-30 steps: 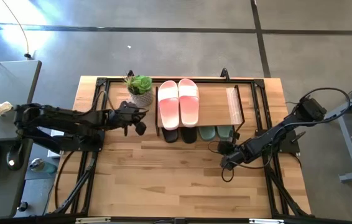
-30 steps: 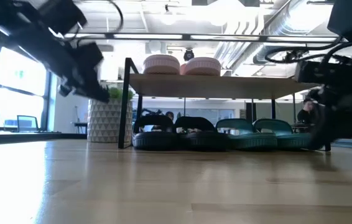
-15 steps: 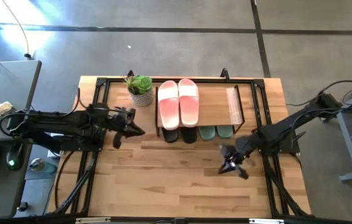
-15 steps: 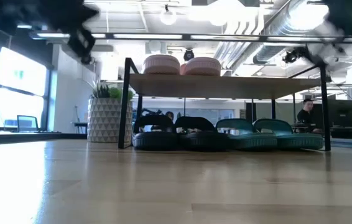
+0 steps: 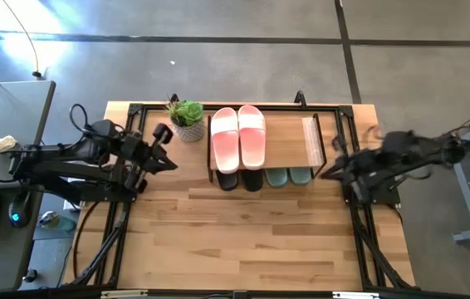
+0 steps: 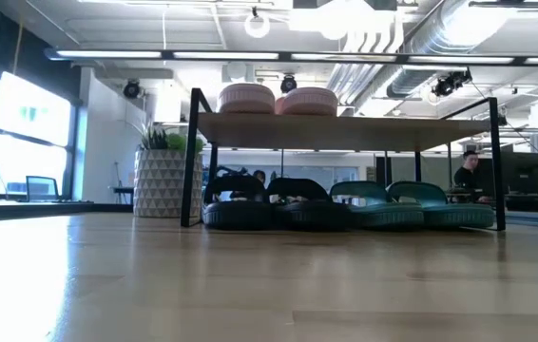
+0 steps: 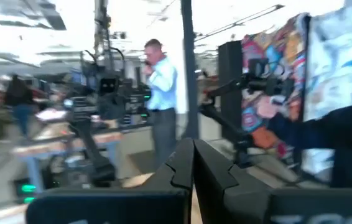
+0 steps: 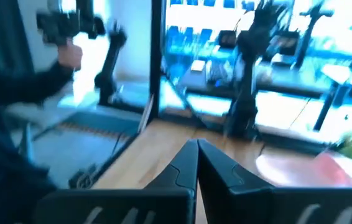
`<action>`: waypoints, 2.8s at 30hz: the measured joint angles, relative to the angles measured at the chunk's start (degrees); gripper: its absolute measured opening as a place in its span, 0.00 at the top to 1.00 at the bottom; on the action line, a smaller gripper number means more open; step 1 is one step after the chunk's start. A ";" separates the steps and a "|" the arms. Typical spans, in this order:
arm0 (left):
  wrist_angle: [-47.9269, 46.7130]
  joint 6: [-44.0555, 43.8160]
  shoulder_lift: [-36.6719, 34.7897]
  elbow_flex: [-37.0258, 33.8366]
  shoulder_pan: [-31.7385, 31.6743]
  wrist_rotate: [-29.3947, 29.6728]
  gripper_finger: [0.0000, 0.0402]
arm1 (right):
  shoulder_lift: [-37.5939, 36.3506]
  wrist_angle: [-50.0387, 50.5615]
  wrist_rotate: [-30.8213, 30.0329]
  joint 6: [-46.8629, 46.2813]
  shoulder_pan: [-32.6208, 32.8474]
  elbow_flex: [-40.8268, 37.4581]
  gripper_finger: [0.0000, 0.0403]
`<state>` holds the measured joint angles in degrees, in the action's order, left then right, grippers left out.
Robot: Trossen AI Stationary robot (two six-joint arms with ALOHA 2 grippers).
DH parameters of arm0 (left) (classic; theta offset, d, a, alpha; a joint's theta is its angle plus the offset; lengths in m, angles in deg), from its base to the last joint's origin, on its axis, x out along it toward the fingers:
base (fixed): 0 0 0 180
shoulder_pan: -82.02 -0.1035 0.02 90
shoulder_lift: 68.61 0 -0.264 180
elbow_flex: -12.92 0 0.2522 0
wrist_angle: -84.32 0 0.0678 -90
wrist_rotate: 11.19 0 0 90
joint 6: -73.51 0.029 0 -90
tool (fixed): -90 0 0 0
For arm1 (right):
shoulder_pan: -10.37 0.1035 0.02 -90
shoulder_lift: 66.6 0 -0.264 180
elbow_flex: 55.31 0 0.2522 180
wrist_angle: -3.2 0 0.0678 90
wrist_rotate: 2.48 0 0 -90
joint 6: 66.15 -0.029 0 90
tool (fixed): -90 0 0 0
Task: Pick and place slides into the shelf
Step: Return to Home Position
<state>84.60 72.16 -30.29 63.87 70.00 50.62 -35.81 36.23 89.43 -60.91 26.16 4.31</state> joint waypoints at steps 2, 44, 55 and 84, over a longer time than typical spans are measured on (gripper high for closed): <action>-3.44 2.77 -0.92 1.78 0.00 2.47 1.00 | -4.24 0.97 -0.37 -0.22 0.00 0.09 1.00; -9.19 -6.16 -37.21 -24.24 0.04 20.33 1.00 | -30.50 -26.30 -1.84 -9.09 0.07 -32.28 1.00; -0.95 -8.13 -37.85 -31.70 0.04 20.35 1.00 | -30.50 -38.31 -0.55 -12.95 0.07 -39.91 1.00; -3.97 -12.68 -37.83 -36.70 0.04 22.67 1.00 | -30.43 -40.86 -1.58 -12.79 0.04 -45.28 1.00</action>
<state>80.63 59.49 -68.12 27.17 70.05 73.30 -66.24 -4.63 87.85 -73.70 26.20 -40.97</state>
